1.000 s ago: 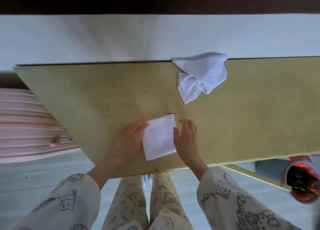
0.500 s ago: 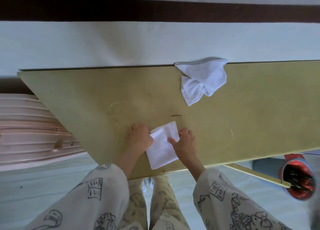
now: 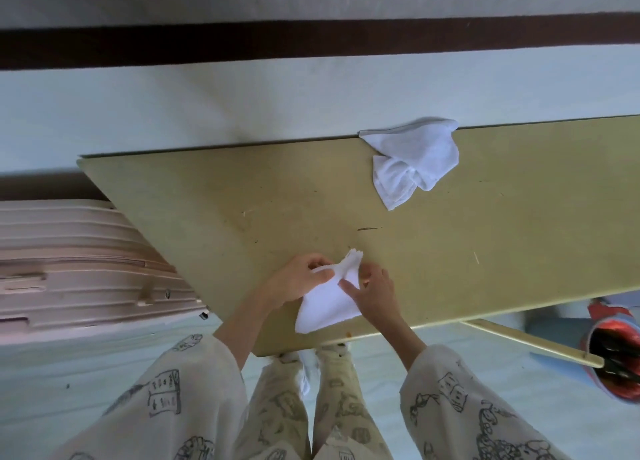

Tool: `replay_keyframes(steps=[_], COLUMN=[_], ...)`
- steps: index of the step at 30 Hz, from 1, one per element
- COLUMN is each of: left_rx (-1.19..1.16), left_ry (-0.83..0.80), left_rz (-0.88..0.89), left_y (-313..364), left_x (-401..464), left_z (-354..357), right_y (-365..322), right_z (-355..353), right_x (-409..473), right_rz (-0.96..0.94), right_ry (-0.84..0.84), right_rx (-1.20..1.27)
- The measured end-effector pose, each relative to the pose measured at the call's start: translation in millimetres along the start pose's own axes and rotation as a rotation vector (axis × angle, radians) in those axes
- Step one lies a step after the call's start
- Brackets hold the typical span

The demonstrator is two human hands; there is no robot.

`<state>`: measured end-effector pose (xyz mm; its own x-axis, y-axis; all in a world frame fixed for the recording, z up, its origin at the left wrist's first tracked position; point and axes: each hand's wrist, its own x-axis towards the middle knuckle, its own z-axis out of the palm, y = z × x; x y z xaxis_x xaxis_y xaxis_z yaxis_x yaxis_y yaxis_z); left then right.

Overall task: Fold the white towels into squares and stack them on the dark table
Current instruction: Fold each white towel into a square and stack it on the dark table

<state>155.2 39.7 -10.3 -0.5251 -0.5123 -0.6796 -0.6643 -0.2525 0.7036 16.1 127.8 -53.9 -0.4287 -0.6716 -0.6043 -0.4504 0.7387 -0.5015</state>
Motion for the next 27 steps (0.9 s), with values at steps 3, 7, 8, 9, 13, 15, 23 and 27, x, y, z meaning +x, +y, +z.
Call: replay_keyframes(steps=[3, 7, 8, 9, 13, 15, 23, 27], left_rx=[0.059, 0.014, -0.024, -0.078, -0.243, -0.328, -0.507, -0.588], left_ry=[0.035, 0.155, 0.204, 0.259, 0.543, 0.679, 1.159, 1.39], left_rz=[0.093, 0.154, 0.155, 0.154, 0.175, 0.165, 0.044, -0.004], left_y=[10, 26, 30, 33, 42, 39, 1, -35], left_x=[-26, -66, -78, -91, -151, -182, -311, -408], left_z=[-13, -33, -39, -44, -51, -40, 23, 74], right_y=[-20, -62, -72, -83, -123, -141, -219, -232], right_z=[-22, -57, -63, -69, -83, -88, -82, -37], right_x=[2, -5, -8, -12, -34, -54, -178, -285], right_rz=[-0.18, -0.345, -0.39, -0.426, -0.604, -0.739, -1.282, -1.567], right_ry=[-0.269, -0.498, -0.532, -0.561, -0.611, -0.584, -0.532, -0.613], right_rx=[0.157, 0.146, 0.129, 0.109, 0.02, -0.048, -0.289, -0.432])
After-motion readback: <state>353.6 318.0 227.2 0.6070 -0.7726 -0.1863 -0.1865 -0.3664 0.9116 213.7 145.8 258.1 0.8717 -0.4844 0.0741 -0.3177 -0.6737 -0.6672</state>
